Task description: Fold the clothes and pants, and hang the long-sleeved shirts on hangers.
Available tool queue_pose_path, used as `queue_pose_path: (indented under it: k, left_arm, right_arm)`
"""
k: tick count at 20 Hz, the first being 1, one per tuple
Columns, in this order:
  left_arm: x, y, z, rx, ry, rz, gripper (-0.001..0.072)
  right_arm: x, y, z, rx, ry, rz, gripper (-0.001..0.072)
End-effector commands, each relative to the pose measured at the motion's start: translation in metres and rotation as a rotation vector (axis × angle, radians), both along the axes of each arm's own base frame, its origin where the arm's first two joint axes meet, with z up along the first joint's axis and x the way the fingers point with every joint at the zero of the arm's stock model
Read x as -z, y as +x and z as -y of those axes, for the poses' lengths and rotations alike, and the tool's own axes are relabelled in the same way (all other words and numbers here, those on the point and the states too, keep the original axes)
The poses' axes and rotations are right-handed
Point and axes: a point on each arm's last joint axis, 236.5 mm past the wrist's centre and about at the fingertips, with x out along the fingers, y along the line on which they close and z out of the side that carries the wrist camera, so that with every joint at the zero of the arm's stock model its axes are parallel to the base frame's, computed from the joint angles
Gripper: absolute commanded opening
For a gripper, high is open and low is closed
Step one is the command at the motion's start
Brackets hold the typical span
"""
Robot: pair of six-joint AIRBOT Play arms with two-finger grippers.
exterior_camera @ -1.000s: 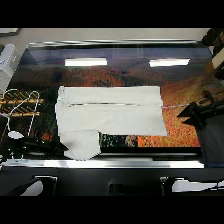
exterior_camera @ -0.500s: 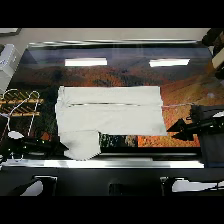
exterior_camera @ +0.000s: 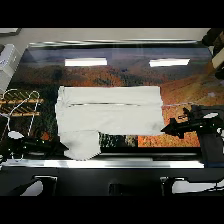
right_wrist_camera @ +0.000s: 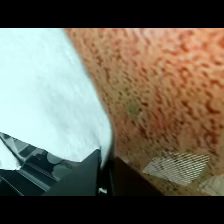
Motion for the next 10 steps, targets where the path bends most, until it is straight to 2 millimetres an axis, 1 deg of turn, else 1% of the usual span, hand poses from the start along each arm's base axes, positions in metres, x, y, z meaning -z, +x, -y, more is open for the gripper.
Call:
queue_pose_path:
  k: [1,2,4,6,8,10]
  left_arm:
    - [-0.003,0.000,0.000,0.005,-0.008,-0.001,0.0018]
    - [-0.009,0.001,0.000,0.014,-0.018,0.004,0.0017]
    - [-0.030,0.006,-0.002,0.022,-0.036,0.020,0.0016]
    - [-0.060,0.010,-0.004,-0.027,-0.039,0.003,0.0017]
    - [-0.090,0.012,-0.009,-0.041,0.011,0.055,0.0016]
    - [-0.116,0.019,-0.021,-0.092,0.108,0.138,0.0016]
  right_arm:
    - [-0.011,-0.006,-0.017,-0.046,0.046,-0.008,0.0034]
    - [-0.018,-0.009,-0.018,-0.062,0.050,-0.008,0.0033]
    - [-0.038,-0.018,-0.021,-0.083,0.057,-0.011,0.0033]
    - [-0.063,-0.036,-0.022,-0.115,0.040,-0.044,0.0032]
    - [-0.080,-0.051,-0.011,-0.098,-0.059,-0.072,0.0032]
    - [-0.099,-0.064,-0.004,-0.073,-0.133,-0.084,0.0032]
